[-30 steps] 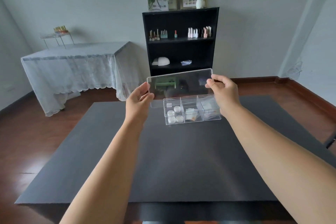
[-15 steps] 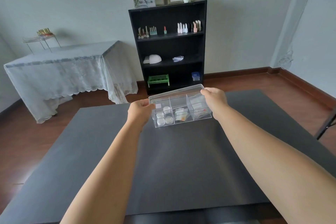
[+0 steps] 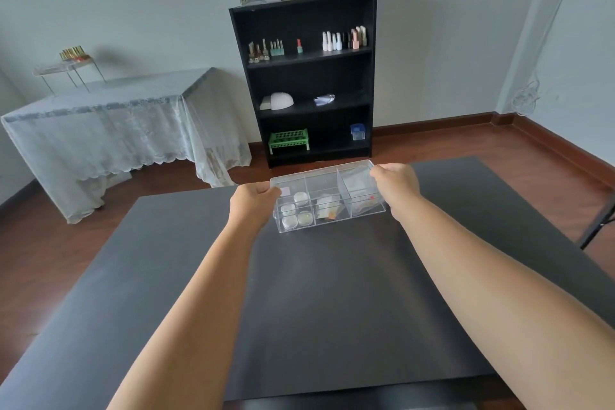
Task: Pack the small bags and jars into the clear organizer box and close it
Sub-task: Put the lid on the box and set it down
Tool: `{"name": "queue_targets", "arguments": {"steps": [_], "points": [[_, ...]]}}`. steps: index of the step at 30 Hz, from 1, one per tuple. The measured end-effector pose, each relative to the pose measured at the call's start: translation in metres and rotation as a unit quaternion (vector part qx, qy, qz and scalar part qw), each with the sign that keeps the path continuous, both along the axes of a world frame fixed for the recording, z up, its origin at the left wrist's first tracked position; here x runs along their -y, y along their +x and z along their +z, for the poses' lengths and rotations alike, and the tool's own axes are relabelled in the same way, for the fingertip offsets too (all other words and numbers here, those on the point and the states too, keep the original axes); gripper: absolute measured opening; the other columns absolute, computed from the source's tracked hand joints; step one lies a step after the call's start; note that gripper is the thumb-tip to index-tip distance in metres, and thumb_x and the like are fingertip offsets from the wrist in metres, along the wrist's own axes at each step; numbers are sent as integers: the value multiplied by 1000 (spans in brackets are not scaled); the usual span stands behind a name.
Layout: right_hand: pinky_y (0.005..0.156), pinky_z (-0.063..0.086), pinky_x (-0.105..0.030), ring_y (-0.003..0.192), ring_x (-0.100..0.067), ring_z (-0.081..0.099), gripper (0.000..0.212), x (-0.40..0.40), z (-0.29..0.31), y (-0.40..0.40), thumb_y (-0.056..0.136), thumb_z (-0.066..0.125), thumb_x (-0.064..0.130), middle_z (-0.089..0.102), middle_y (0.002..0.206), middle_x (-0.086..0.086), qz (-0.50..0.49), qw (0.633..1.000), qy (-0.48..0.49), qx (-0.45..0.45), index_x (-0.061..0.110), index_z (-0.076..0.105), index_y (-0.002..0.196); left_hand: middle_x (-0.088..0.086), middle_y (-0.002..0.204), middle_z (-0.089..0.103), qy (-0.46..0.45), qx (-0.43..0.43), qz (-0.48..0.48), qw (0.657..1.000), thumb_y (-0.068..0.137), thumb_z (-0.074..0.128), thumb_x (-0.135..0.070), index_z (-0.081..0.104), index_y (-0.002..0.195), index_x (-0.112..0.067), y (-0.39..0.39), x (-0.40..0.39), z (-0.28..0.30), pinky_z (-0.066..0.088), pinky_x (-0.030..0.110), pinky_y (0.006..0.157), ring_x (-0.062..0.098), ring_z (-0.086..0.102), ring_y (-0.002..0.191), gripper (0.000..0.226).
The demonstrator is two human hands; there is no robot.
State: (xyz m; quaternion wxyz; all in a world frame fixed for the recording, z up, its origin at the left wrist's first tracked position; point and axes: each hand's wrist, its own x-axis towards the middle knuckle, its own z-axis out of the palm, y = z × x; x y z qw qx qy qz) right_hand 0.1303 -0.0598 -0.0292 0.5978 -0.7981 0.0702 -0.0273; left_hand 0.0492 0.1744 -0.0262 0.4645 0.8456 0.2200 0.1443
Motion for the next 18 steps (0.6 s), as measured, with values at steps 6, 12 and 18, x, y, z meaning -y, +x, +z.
{"name": "queue_targets", "arguments": {"steps": [6,12,18], "points": [[71,51,-39,90,-35,64,29,3,-5,-4,84,55,21,67,81,-16,-8,1000,0,5,-3,68,92,-4,55,29,4,11,3,1000,76,59,-22,31,58,-19,-3,1,-5,20,27,50,15,21,50,33],[65,42,-32,69,-22,50,33,4,-8,-6,83,54,21,55,73,-13,-3,1000,-2,7,-6,65,98,1,64,43,7,0,21,1000,79,57,-24,47,63,-17,-5,2,-7,28,28,56,17,28,55,20],[58,40,-26,76,-20,55,20,6,-11,-6,84,55,22,58,71,3,0,1000,3,0,8,69,85,-3,67,48,23,-10,12,1000,81,56,-25,61,70,-10,-8,-1,-7,30,25,51,16,29,49,19]]}}
